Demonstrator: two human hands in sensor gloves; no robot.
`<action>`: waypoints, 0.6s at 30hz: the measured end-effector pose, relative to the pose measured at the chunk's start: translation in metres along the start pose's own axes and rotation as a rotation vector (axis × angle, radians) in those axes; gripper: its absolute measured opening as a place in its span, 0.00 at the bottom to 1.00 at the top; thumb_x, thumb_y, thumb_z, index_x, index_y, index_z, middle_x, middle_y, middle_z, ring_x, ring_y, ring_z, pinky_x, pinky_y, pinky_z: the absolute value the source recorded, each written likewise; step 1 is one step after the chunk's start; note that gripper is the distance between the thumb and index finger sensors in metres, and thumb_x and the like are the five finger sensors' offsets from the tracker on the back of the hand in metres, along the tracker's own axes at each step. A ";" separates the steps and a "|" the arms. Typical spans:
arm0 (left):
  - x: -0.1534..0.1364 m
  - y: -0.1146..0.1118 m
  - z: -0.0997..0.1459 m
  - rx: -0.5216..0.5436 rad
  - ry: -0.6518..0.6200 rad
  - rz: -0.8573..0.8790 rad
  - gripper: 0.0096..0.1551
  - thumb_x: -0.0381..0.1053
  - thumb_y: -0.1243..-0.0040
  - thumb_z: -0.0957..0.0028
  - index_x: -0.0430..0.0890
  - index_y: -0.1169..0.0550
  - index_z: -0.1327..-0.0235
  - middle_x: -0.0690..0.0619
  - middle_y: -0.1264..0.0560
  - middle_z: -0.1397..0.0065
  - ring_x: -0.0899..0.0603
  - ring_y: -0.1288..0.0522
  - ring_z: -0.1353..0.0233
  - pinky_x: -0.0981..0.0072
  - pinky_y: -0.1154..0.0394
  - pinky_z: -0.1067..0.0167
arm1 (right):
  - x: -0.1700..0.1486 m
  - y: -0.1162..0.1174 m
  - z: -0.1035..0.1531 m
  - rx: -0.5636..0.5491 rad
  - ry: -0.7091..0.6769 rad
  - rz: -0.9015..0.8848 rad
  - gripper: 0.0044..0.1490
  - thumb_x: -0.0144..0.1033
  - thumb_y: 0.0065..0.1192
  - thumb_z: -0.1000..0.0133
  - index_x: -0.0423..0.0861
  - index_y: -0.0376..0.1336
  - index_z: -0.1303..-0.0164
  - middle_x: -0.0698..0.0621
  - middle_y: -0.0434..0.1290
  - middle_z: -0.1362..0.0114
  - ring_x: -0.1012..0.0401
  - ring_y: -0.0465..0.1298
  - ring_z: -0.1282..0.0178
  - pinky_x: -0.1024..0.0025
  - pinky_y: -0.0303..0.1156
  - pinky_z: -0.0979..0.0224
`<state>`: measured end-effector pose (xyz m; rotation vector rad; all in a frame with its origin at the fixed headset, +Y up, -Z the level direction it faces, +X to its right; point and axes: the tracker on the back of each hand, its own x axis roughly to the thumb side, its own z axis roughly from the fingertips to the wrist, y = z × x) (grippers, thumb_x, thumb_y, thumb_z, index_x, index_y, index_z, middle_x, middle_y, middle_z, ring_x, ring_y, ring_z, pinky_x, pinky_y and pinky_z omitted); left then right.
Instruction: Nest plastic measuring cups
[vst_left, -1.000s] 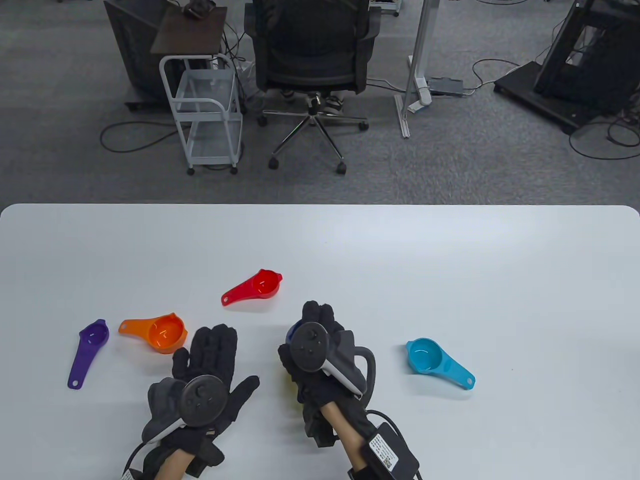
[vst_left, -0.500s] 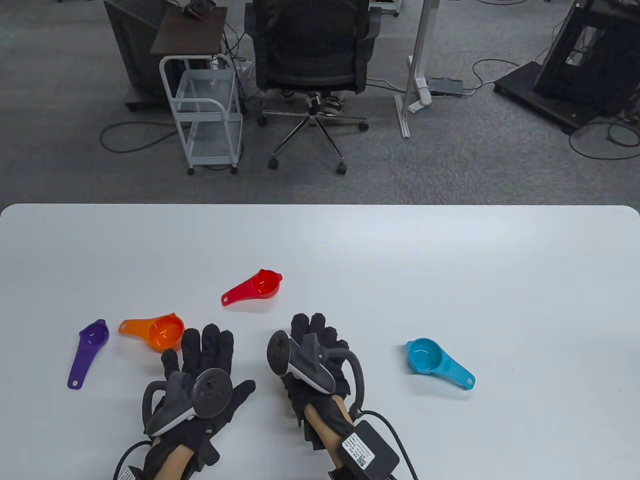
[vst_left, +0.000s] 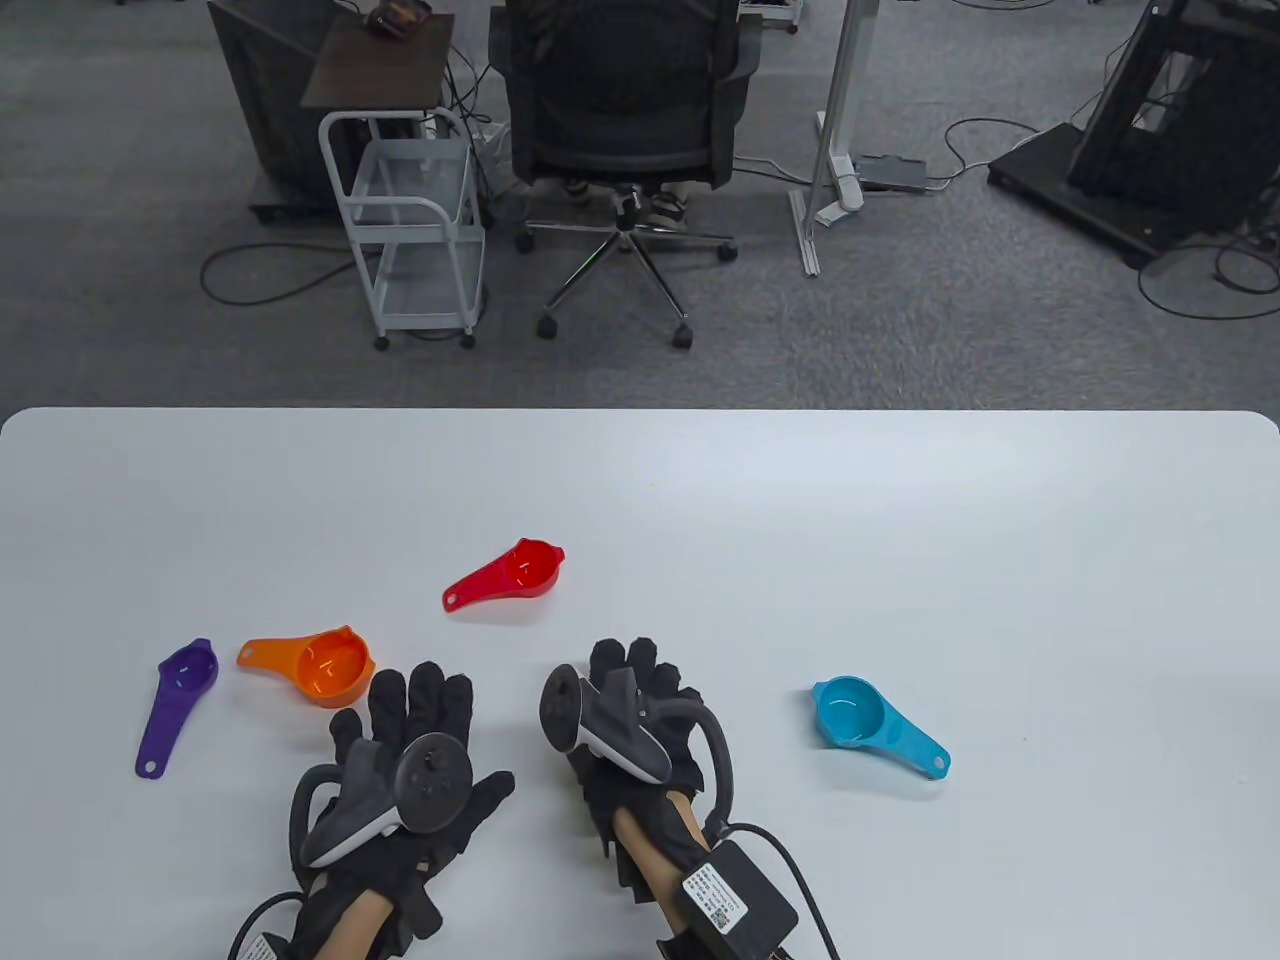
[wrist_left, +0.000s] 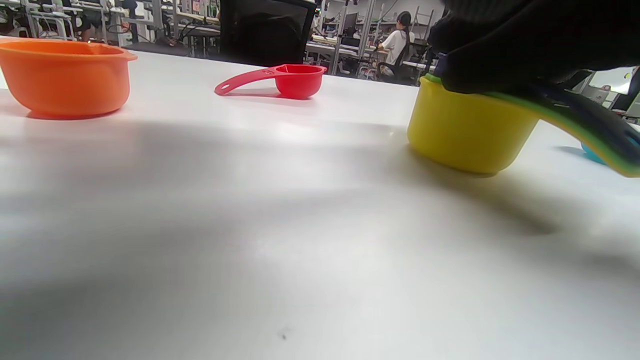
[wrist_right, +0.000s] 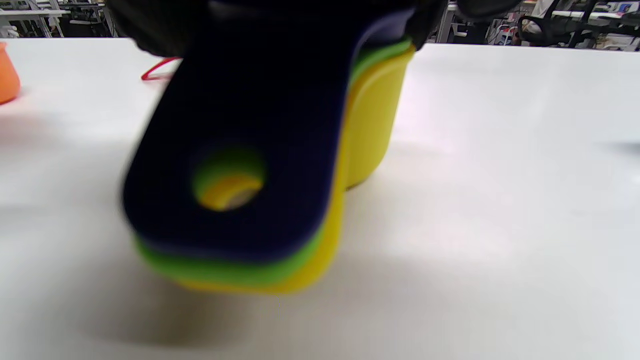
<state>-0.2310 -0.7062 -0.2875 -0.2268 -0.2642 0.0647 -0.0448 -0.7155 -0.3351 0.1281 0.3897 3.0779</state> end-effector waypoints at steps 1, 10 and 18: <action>0.000 0.000 0.000 -0.003 0.002 0.000 0.57 0.72 0.59 0.41 0.41 0.62 0.15 0.33 0.64 0.13 0.19 0.69 0.21 0.18 0.69 0.38 | 0.000 0.001 0.000 0.004 0.000 0.003 0.55 0.56 0.50 0.35 0.36 0.36 0.11 0.23 0.42 0.12 0.30 0.56 0.18 0.28 0.53 0.25; 0.000 0.001 0.002 -0.032 0.030 0.006 0.57 0.72 0.59 0.41 0.41 0.61 0.15 0.32 0.64 0.13 0.19 0.69 0.21 0.19 0.68 0.38 | 0.000 0.005 -0.001 0.024 -0.001 0.033 0.56 0.58 0.46 0.36 0.36 0.35 0.11 0.24 0.40 0.11 0.29 0.53 0.18 0.28 0.51 0.24; 0.000 0.002 0.002 -0.036 0.033 0.009 0.57 0.73 0.59 0.42 0.41 0.62 0.15 0.33 0.65 0.13 0.20 0.69 0.21 0.18 0.68 0.38 | -0.016 -0.011 0.011 -0.026 -0.080 -0.039 0.63 0.65 0.41 0.39 0.33 0.27 0.14 0.22 0.33 0.13 0.25 0.43 0.18 0.23 0.43 0.25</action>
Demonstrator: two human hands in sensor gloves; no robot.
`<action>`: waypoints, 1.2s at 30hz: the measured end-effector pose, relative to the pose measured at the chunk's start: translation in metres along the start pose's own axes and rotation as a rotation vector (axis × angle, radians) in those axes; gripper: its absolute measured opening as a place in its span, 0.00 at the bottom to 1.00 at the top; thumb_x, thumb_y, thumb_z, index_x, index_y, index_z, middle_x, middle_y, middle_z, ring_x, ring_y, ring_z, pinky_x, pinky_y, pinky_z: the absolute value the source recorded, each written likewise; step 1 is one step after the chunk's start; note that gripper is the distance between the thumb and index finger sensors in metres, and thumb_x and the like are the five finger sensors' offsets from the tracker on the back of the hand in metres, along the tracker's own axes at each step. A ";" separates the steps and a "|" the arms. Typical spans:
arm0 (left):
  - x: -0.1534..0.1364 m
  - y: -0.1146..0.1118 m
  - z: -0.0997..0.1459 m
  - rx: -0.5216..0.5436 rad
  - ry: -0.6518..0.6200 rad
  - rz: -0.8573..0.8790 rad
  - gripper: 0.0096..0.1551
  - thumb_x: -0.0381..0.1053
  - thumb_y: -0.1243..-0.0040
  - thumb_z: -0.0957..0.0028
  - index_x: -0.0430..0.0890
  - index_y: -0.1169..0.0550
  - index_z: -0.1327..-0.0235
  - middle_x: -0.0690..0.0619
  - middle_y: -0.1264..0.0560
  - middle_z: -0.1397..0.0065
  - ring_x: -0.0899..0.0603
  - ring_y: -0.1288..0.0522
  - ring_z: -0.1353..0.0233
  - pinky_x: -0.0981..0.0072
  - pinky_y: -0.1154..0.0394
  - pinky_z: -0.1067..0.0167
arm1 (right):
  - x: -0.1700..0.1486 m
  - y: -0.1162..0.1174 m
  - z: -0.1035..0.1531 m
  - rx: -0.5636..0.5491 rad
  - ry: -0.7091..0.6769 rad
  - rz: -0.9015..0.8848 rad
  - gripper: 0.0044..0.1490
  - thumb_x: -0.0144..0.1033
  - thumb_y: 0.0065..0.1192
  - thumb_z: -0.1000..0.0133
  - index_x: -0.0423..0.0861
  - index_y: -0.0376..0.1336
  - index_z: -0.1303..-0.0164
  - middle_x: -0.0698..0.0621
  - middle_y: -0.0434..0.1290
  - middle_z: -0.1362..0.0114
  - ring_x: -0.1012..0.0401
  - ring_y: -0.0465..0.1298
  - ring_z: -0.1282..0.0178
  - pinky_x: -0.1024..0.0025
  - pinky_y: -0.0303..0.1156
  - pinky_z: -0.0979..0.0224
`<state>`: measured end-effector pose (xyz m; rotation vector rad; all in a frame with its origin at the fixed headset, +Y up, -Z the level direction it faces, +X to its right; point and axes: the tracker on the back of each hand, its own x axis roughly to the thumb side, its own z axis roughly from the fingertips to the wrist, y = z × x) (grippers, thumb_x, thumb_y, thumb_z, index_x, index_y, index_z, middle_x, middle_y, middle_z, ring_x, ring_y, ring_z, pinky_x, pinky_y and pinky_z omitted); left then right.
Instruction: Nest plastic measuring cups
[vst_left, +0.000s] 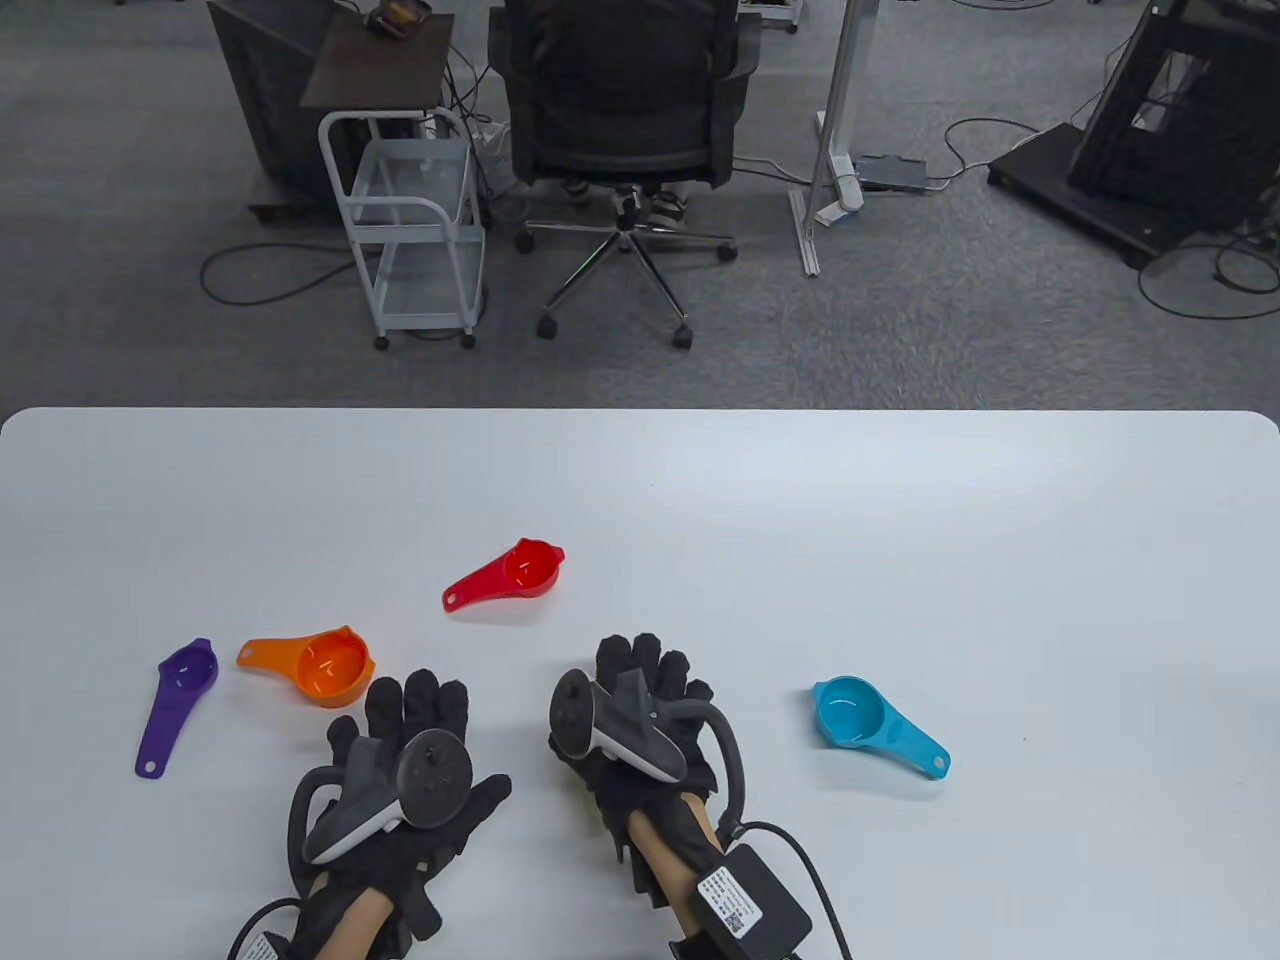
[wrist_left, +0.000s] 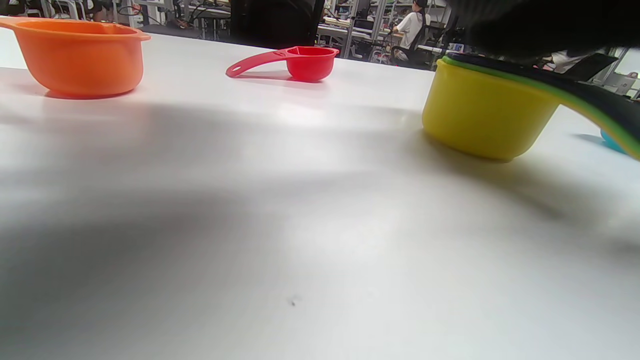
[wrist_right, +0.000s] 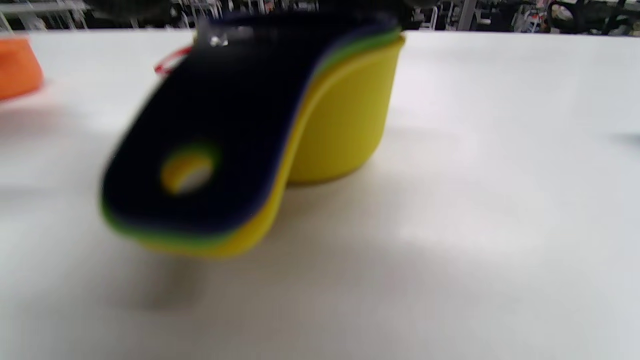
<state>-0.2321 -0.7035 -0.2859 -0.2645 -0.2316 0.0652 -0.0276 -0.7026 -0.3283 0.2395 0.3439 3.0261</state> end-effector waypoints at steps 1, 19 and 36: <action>-0.001 0.001 0.000 0.006 0.000 0.000 0.57 0.73 0.59 0.42 0.41 0.62 0.15 0.33 0.65 0.13 0.20 0.69 0.21 0.19 0.68 0.38 | -0.004 -0.004 0.003 -0.019 -0.010 -0.013 0.63 0.65 0.40 0.40 0.33 0.27 0.13 0.22 0.33 0.12 0.25 0.42 0.18 0.22 0.42 0.25; -0.041 0.031 -0.002 0.159 0.110 0.021 0.55 0.73 0.56 0.43 0.48 0.59 0.13 0.40 0.62 0.10 0.24 0.62 0.14 0.19 0.60 0.27 | -0.121 0.012 0.045 -0.050 -0.005 -0.078 0.64 0.68 0.37 0.43 0.39 0.24 0.14 0.24 0.26 0.13 0.27 0.29 0.20 0.21 0.33 0.25; -0.111 0.020 -0.097 -0.283 0.161 -0.236 0.49 0.49 0.38 0.39 0.65 0.58 0.22 0.47 0.64 0.13 0.23 0.54 0.16 0.29 0.49 0.25 | -0.135 0.019 0.038 0.044 0.034 -0.109 0.64 0.67 0.37 0.42 0.38 0.22 0.15 0.23 0.24 0.14 0.27 0.29 0.20 0.21 0.33 0.25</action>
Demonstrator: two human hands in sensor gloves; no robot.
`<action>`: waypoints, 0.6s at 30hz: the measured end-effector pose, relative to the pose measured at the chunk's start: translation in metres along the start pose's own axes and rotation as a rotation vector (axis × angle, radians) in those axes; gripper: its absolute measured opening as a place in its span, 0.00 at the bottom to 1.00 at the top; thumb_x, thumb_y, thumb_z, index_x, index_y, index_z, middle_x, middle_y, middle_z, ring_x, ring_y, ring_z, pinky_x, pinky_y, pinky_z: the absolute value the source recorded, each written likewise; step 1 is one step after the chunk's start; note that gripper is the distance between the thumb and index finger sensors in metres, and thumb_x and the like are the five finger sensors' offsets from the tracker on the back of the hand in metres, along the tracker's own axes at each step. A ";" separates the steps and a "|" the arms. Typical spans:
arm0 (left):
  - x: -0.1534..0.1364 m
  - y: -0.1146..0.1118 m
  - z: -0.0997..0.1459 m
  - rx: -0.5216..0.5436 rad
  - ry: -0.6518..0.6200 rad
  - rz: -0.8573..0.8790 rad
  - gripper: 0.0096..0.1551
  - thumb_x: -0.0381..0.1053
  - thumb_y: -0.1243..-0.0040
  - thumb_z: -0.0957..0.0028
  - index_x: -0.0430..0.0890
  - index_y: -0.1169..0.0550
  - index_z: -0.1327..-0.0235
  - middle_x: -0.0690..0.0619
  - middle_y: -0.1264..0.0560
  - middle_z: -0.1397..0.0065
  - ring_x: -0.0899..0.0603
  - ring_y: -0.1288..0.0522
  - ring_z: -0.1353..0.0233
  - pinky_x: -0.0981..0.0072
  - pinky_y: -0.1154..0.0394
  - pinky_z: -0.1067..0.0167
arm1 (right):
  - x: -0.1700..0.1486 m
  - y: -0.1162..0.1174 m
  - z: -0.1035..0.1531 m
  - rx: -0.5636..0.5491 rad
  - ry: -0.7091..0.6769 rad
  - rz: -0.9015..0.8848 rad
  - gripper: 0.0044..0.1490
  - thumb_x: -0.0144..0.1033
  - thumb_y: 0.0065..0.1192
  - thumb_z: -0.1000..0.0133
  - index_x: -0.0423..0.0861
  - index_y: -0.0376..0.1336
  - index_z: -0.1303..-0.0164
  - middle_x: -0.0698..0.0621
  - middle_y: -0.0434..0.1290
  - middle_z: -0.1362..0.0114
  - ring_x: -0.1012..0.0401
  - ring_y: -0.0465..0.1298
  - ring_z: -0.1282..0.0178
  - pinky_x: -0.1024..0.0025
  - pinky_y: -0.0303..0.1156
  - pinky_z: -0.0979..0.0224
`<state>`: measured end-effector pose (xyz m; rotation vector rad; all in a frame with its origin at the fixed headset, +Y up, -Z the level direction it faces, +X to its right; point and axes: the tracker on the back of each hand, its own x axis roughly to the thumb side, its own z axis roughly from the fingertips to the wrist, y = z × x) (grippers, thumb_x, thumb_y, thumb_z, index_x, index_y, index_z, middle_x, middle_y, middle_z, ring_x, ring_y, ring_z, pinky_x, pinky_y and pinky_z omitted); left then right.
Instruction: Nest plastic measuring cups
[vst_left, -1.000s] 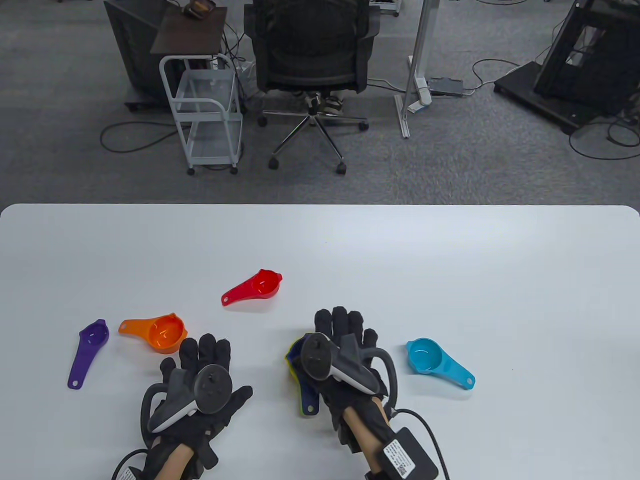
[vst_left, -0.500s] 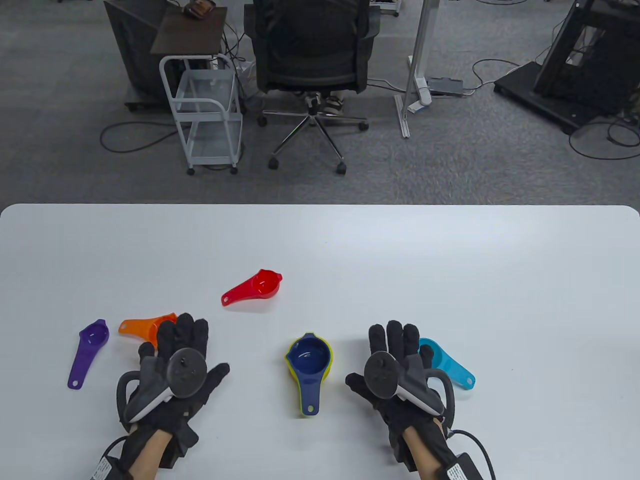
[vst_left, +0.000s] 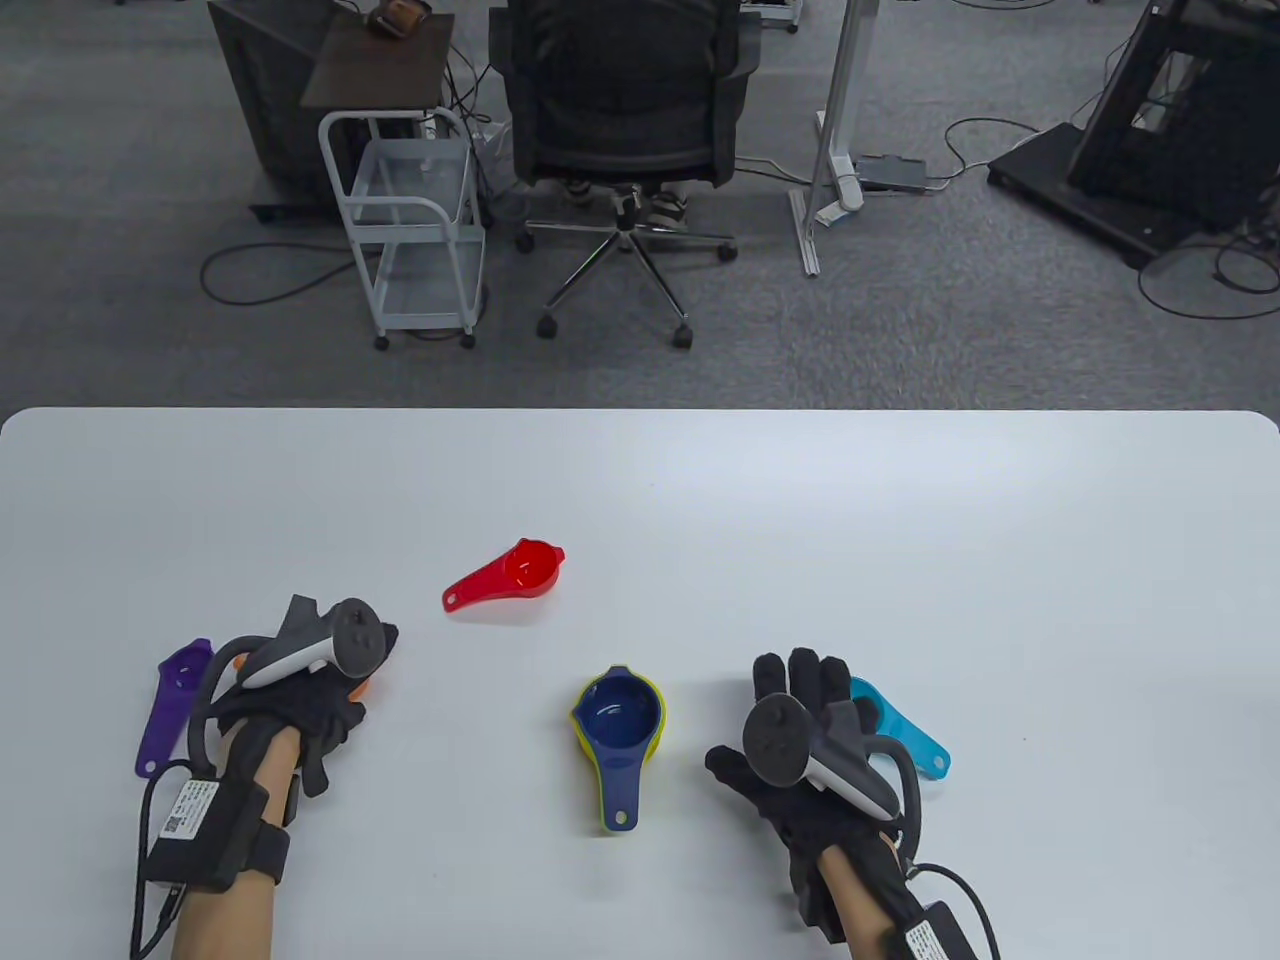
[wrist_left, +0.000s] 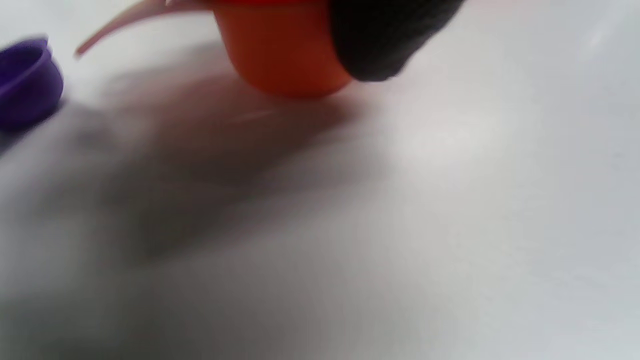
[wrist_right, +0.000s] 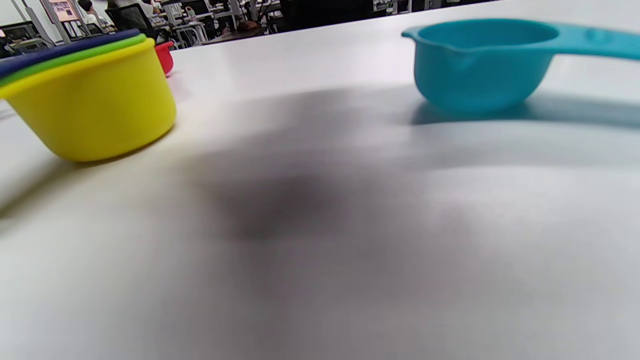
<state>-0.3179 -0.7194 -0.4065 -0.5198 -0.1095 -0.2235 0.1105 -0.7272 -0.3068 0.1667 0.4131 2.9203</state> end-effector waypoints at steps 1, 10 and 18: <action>0.004 0.001 -0.001 0.003 0.013 -0.047 0.49 0.50 0.38 0.40 0.64 0.57 0.21 0.45 0.61 0.12 0.22 0.50 0.17 0.29 0.47 0.26 | 0.000 0.000 0.000 0.001 0.001 0.000 0.64 0.67 0.37 0.42 0.37 0.22 0.15 0.23 0.24 0.14 0.26 0.29 0.20 0.21 0.33 0.25; 0.025 0.011 0.010 0.119 0.076 0.005 0.60 0.72 0.61 0.42 0.35 0.66 0.20 0.24 0.49 0.20 0.31 0.29 0.32 0.34 0.33 0.35 | -0.002 0.001 0.002 0.019 0.010 -0.010 0.65 0.66 0.37 0.41 0.34 0.22 0.16 0.21 0.25 0.15 0.25 0.31 0.21 0.21 0.34 0.26; 0.110 0.051 0.066 0.414 -0.061 0.042 0.59 0.75 0.64 0.43 0.32 0.53 0.16 0.28 0.41 0.22 0.32 0.27 0.32 0.26 0.34 0.34 | -0.007 0.001 0.004 0.021 0.028 -0.031 0.65 0.66 0.37 0.41 0.33 0.22 0.16 0.20 0.25 0.16 0.24 0.31 0.21 0.21 0.34 0.26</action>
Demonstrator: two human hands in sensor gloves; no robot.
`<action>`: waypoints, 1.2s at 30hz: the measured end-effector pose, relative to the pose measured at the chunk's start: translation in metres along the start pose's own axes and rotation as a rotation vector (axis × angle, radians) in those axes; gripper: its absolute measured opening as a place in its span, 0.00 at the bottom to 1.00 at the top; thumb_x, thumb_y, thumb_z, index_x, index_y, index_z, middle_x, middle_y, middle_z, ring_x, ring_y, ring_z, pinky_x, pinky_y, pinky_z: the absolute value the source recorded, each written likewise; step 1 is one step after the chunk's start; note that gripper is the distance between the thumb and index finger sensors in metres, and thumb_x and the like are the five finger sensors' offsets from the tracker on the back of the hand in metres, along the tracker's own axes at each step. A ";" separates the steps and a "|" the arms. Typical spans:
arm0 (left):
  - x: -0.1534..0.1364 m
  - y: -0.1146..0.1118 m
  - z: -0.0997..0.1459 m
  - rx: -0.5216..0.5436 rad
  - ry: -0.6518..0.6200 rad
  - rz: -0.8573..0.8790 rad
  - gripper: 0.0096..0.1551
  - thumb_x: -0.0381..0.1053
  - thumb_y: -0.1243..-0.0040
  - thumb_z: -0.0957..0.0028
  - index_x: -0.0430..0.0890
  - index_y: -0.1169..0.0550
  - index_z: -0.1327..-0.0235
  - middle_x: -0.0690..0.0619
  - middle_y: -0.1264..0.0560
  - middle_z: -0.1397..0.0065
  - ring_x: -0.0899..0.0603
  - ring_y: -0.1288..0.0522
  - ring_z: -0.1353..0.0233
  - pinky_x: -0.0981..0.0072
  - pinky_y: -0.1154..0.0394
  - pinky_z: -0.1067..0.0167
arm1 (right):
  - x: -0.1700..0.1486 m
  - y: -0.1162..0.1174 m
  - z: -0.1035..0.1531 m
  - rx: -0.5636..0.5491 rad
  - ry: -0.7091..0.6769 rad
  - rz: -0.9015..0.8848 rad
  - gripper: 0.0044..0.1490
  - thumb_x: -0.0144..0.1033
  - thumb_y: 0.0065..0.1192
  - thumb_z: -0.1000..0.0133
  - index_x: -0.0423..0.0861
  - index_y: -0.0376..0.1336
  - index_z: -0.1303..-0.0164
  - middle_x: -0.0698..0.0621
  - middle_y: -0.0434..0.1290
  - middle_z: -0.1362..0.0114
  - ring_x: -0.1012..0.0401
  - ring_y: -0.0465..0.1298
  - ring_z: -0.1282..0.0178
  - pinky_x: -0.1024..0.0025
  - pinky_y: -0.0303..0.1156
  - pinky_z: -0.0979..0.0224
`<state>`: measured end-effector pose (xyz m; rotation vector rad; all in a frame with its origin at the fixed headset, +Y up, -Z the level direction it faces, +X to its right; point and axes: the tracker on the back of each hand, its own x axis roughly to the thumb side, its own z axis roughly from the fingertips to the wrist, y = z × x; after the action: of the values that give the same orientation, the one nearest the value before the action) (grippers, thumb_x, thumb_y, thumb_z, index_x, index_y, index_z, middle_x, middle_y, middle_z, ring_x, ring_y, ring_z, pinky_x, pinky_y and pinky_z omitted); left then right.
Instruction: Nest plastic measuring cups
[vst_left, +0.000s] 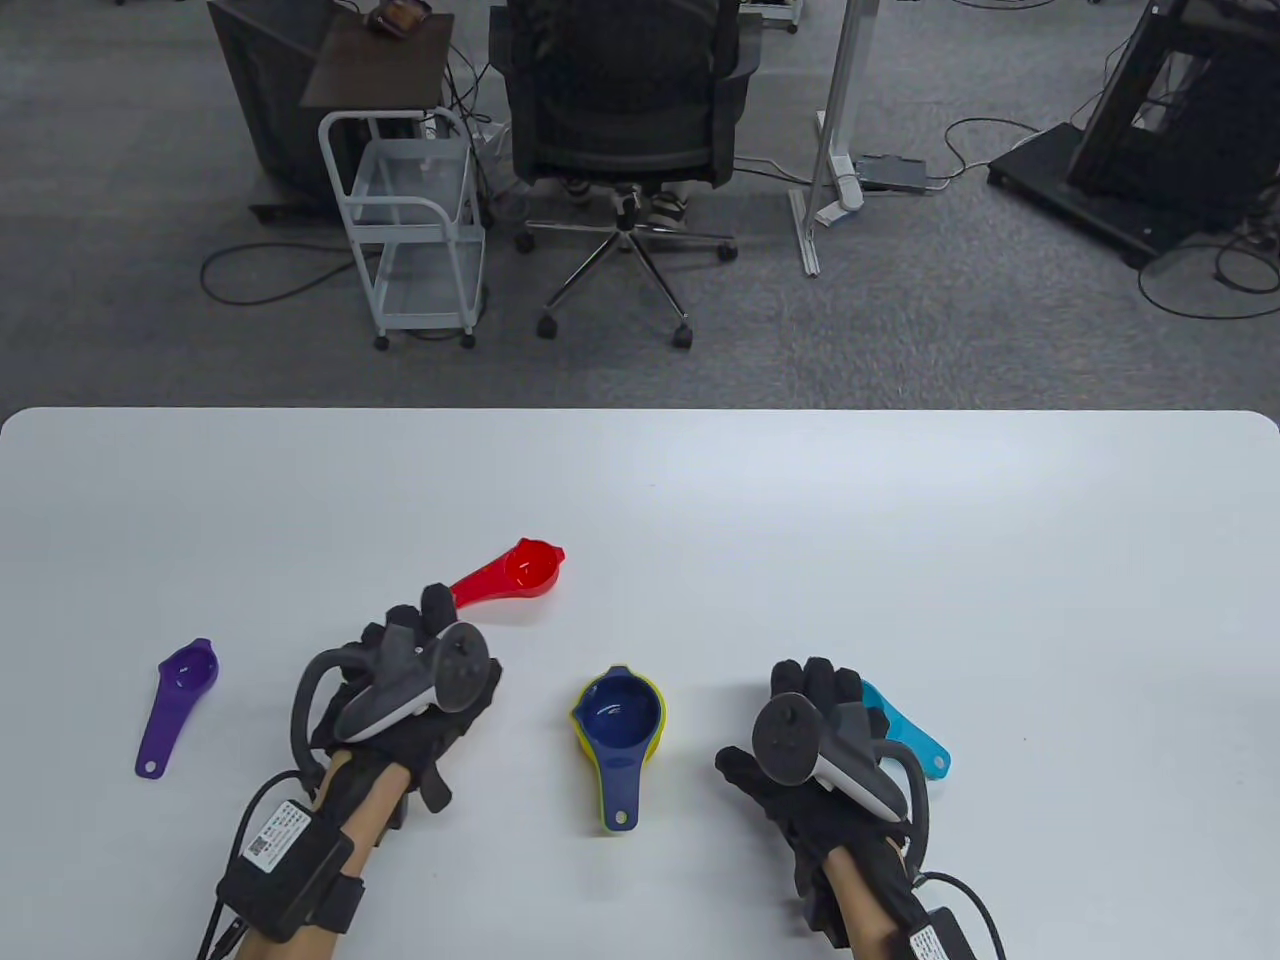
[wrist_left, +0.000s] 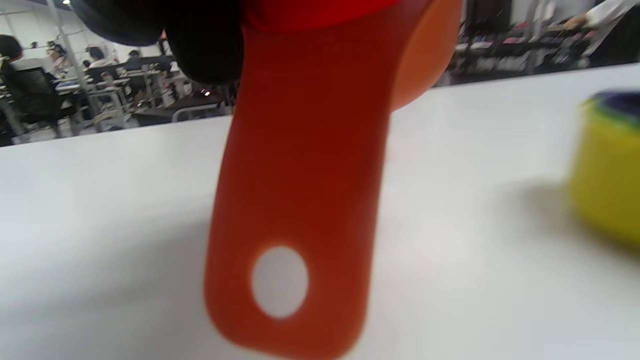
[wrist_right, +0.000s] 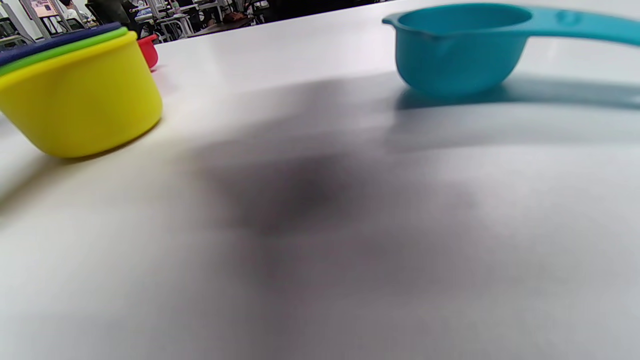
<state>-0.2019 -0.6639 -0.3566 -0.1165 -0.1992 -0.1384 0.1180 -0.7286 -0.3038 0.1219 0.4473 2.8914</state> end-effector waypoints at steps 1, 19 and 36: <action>0.014 0.006 0.002 0.023 -0.019 0.023 0.59 0.75 0.63 0.43 0.32 0.52 0.17 0.28 0.42 0.22 0.32 0.27 0.32 0.27 0.34 0.33 | -0.001 0.000 0.001 0.001 -0.001 -0.004 0.65 0.66 0.38 0.41 0.33 0.22 0.16 0.20 0.25 0.16 0.24 0.31 0.21 0.21 0.34 0.26; 0.123 0.008 -0.022 -0.112 0.102 0.085 0.59 0.78 0.64 0.41 0.30 0.43 0.19 0.27 0.42 0.26 0.35 0.26 0.38 0.29 0.33 0.37 | -0.002 -0.003 0.007 0.000 0.008 -0.010 0.65 0.65 0.38 0.40 0.31 0.23 0.17 0.19 0.25 0.16 0.24 0.31 0.22 0.21 0.34 0.27; 0.157 -0.010 -0.032 -0.127 0.258 -0.125 0.59 0.78 0.60 0.43 0.32 0.37 0.18 0.31 0.33 0.29 0.35 0.22 0.38 0.29 0.31 0.35 | -0.002 -0.003 0.007 0.049 0.034 -0.004 0.65 0.65 0.38 0.40 0.30 0.23 0.16 0.18 0.25 0.17 0.23 0.31 0.23 0.21 0.34 0.27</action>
<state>-0.0453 -0.6976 -0.3550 -0.2113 0.0599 -0.2886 0.1211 -0.7246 -0.2977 0.0802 0.5246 2.8836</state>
